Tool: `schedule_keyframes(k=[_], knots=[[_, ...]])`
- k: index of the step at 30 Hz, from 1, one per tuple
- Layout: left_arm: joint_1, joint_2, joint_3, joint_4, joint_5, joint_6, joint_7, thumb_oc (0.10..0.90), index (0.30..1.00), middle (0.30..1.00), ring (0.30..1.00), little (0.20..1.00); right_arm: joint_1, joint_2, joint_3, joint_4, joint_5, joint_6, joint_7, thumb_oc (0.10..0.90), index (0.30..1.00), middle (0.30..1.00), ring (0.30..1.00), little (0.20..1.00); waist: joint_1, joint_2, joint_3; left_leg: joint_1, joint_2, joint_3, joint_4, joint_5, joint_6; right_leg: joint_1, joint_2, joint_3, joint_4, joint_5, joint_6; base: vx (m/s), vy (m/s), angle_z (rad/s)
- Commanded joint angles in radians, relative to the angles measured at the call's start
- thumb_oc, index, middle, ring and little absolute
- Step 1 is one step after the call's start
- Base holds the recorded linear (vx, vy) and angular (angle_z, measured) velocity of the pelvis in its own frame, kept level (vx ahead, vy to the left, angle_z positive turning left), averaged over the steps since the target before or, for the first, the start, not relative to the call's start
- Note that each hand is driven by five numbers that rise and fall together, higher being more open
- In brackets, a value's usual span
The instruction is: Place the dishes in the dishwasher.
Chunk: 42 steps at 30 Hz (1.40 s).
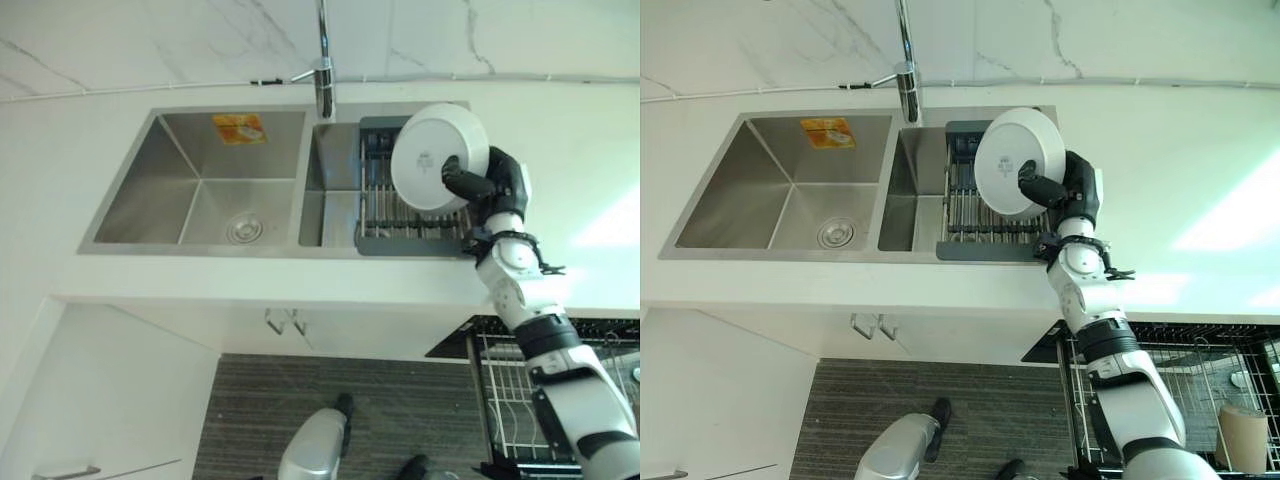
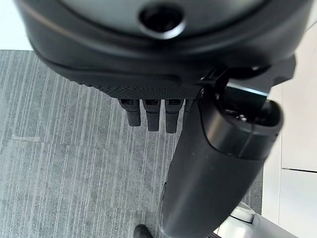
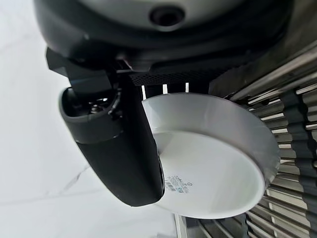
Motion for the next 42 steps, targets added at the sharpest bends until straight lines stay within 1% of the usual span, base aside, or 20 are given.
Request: schedule_keyframes(k=[1, 5, 8, 11, 12, 15, 18, 19, 20, 23, 24, 26, 30, 32, 33, 34, 35, 36, 40, 42], knots=[[0.043, 0.06, -0.031, 0.034, 0.019, 0.003, 0.031, 0.8, 0.9, 0.9, 0.9, 0.9, -0.078, -0.037, -0.015, -0.116, -0.074, -0.224, -0.065, 0.4, 0.3, 0.3, 0.3, 0.3, -0.005, -0.021, -0.088, 0.02, 0.06, 0.036, 0.004, -0.151, -0.045, 0.006, -0.008, 0.086, -0.003, -0.102, 0.022, -0.04, -0.089, -0.16], [0.035, 0.058, -0.026, 0.043, 0.032, 0.002, 0.034, 0.8, 0.9, 0.9, 0.9, 0.9, -0.048, -0.001, -0.002, -0.206, -0.064, -0.295, -0.044, 0.4, 0.3, 0.3, 0.3, 0.3, -0.02, -0.035, -0.111, 0.042, 0.077, 0.06, 0.004, -0.164, -0.044, 0.012, 0.001, 0.096, -0.003, -0.108, 0.019, -0.06, -0.094, -0.18], [0.03, 0.054, -0.022, 0.046, 0.038, 0.004, 0.035, 0.8, 0.9, 0.9, 0.9, 0.9, -0.025, 0.022, 0.007, -0.272, -0.015, -0.337, -0.007, 0.4, 0.3, 0.3, 0.3, 0.3, -0.035, -0.043, -0.124, 0.056, 0.086, 0.078, 0.004, -0.173, -0.044, 0.01, 0.009, 0.109, -0.003, -0.112, 0.017, -0.09, -0.077, -0.22], [0.026, 0.044, -0.014, 0.054, 0.042, 0.003, 0.044, 0.8, 0.9, 0.9, 0.9, 0.9, 0.03, 0.068, 0.01, -0.391, 0.04, -0.384, 0.035, 0.4, 0.3, 0.3, 0.3, 0.3, -0.068, -0.056, -0.141, 0.075, 0.097, 0.105, 0.004, -0.188, -0.042, -0.004, 0.022, 0.142, -0.003, -0.114, 0.014, -0.14, -0.079, -0.34], [0.025, 0.041, -0.012, 0.055, 0.044, 0.003, 0.046, 0.8, 0.9, 0.9, 0.9, 0.9, 0.047, 0.074, 0.009, -0.421, 0.053, -0.397, 0.047, 0.4, 0.3, 0.3, 0.3, 0.3, -0.08, -0.057, -0.145, 0.066, 0.1, 0.117, 0.004, -0.172, -0.035, -0.019, 0.023, 0.141, -0.003, -0.097, 0.007, -0.19, -0.057, -0.51], [0.021, 0.027, -0.008, 0.071, 0.04, 0.008, 0.063, 0.8, 0.9, 0.9, 0.9, 0.9, 0.127, 0.082, -0.013, -0.551, 0.14, -0.428, 0.102, 0.4, 0.3, 0.3, 0.3, 0.3, -0.124, -0.071, -0.164, 0.078, 0.114, 0.15, 0.004, -0.183, -0.032, -0.04, 0.036, 0.18, -0.003, -0.095, 0.008, -0.14, -0.071, -0.35], [0.007, 0.017, -0.004, 0.085, 0.026, 0.013, 0.063, 0.8, 0.9, 0.9, 0.9, 0.9, 0.217, 0.066, -0.057, -0.678, 0.174, -0.434, 0.135, 0.4, 0.3, 0.3, 0.3, 0.3, -0.169, -0.08, -0.177, 0.097, 0.128, 0.188, 0.004, -0.193, -0.029, -0.051, 0.045, 0.211, -0.003, -0.092, 0.011, -0.07, -0.053, -0.53], [0.002, 0.013, -0.003, 0.087, 0.028, 0.012, 0.059, 0.8, 0.9, 0.9, 0.9, 0.9, 0.246, 0.06, -0.075, -0.717, 0.16, -0.434, 0.135, 0.4, 0.3, 0.3, 0.3, 0.3, -0.182, -0.083, -0.18, 0.105, 0.133, 0.202, 0.004, -0.197, -0.027, -0.053, 0.047, 0.219, -0.003, -0.09, 0.01, -0.05, -0.044, -0.53], [0.001, 0.003, -0.003, 0.086, 0.021, 0.0, 0.055, 0.8, 0.9, 0.9, 0.9, 0.9, 0.302, 0.045, -0.111, -0.776, 0.158, -0.422, 0.143, 0.4, 0.3, 0.3, 0.3, 0.3, -0.208, -0.086, -0.181, 0.118, 0.139, 0.225, 0.004, -0.202, -0.022, -0.054, 0.052, 0.229, -0.003, -0.089, 0.009, -0.04, -0.038, -0.48], [0.018, -0.014, -0.005, 0.069, 0.014, -0.012, 0.056, 0.8, 0.9, 0.9, 0.9, 0.9, 0.422, 0.015, -0.178, -0.839, 0.127, -0.423, 0.155, 0.4, 0.3, 0.3, 0.3, 0.3, -0.246, -0.089, -0.184, 0.141, 0.149, 0.268, 0.004, -0.212, -0.015, -0.054, 0.058, 0.241, -0.003, -0.086, 0.008, 0.0, -0.011, -0.49], [0.022, -0.017, -0.004, 0.067, 0.014, -0.015, 0.057, 0.8, 0.9, 0.9, 0.9, 0.9, 0.443, 0.011, -0.189, -0.841, 0.122, -0.428, 0.159, 0.4, 0.3, 0.3, 0.3, 0.3, -0.253, -0.089, -0.185, 0.154, 0.148, 0.266, 0.004, -0.231, -0.02, -0.043, 0.061, 0.249, -0.003, -0.101, 0.016, 0.04, -0.002, -0.66], [0.036, -0.026, 0.001, 0.055, 0.004, -0.027, 0.069, 0.8, 0.9, 0.9, 0.9, 0.9, 0.529, -0.002, -0.241, -0.85, 0.166, -0.458, 0.206, 0.4, 0.3, 0.3, 0.3, 0.3, -0.28, -0.09, -0.18, 0.167, 0.154, 0.287, 0.004, -0.237, -0.015, -0.039, 0.066, 0.257, -0.003, -0.1, 0.015, -0.01, -0.009, -0.64], [0.028, -0.017, 0.018, 0.032, 0.015, -0.033, 0.089, 0.8, 0.9, 0.9, 0.9, 0.9, 0.624, -0.002, -0.312, -0.838, 0.227, -0.476, 0.269, 0.4, 0.3, 0.3, 0.3, 0.3, -0.321, -0.092, -0.174, 0.175, 0.16, 0.316, 0.004, -0.244, -0.011, -0.046, 0.068, 0.271, -0.003, -0.097, 0.017, -0.05, -0.017, -0.4], [0.021, -0.008, 0.017, 0.018, 0.04, -0.043, 0.099, 0.8, 0.9, 0.9, 0.9, 0.9, 0.658, -0.003, -0.339, -0.823, 0.256, -0.466, 0.289, 0.4, 0.3, 0.3, 0.3, 0.3, -0.339, -0.091, -0.171, 0.18, 0.159, 0.326, 0.004, -0.249, -0.009, -0.05, 0.069, 0.281, -0.003, -0.097, 0.018, -0.03, -0.006, -0.32], [0.021, -0.008, 0.017, 0.018, 0.04, -0.043, 0.099, 0.8, 0.9, 0.9, 0.9, 0.9, 0.658, -0.003, -0.339, -0.823, 0.256, -0.466, 0.289, 0.4, 0.3, 0.3, 0.3, 0.3, -0.339, -0.091, -0.171, 0.18, 0.159, 0.326, 0.004, -0.249, -0.009, -0.05, 0.069, 0.281, -0.003, -0.097, 0.018, -0.02, 0.005, -0.19], [0.014, 0.003, 0.008, -0.002, 0.081, -0.057, 0.125, 0.8, 0.9, 0.9, 0.9, 0.9, 0.688, 0.004, -0.355, -0.795, 0.274, -0.446, 0.332, 0.4, 0.3, 0.3, 0.3, 0.3, -0.356, -0.088, -0.17, 0.182, 0.158, 0.331, 0.004, -0.253, -0.009, -0.054, 0.069, 0.292, -0.003, -0.098, 0.019, -0.02, 0.01, -0.06], [0.013, 0.006, 0.004, -0.006, 0.101, -0.065, 0.132, 0.8, 0.9, 0.9, 0.9, 0.9, 0.694, 0.006, -0.355, -0.787, 0.273, -0.439, 0.341, 0.4, 0.3, 0.3, 0.3, 0.3, -0.359, -0.086, -0.171, 0.183, 0.158, 0.332, 0.004, -0.253, -0.009, -0.055, 0.069, 0.294, -0.003, -0.097, 0.019, -0.01, 0.019, -0.05], [0.006, 0.014, -0.005, -0.02, 0.12, -0.066, 0.144, 0.8, 0.9, 0.9, 0.9, 0.9, 0.705, 0.015, -0.35, -0.77, 0.265, -0.431, 0.361, 0.4, 0.3, 0.3, 0.3, 0.3, -0.367, -0.083, -0.171, 0.184, 0.157, 0.335, 0.004, -0.254, -0.01, -0.056, 0.07, 0.301, -0.003, -0.098, 0.02, 0.01, 0.019, -0.06], [-0.013, 0.034, -0.033, -0.059, 0.183, -0.07, 0.174, 0.8, 0.9, 0.9, 0.9, 0.9, 0.725, 0.027, -0.329, -0.73, 0.235, -0.396, 0.379, 0.4, 0.3, 0.3, 0.3, 0.3, -0.38, -0.077, -0.17, 0.183, 0.157, 0.338, 0.004, -0.253, -0.011, -0.06, 0.072, 0.311, -0.003, -0.097, 0.019, 0.03, 0.015, -0.08], [-0.024, 0.045, -0.049, -0.081, 0.215, -0.086, 0.186, 0.8, 0.9, 0.9, 0.9, 0.9, 0.731, 0.031, -0.308, -0.707, 0.214, -0.377, 0.386, 0.4, 0.3, 0.3, 0.3, 0.3, -0.381, -0.075, -0.167, 0.178, 0.156, 0.334, 0.004, -0.25, -0.012, -0.064, 0.073, 0.313, -0.003, -0.096, 0.018, 0.02, 0.008, 0.0]])
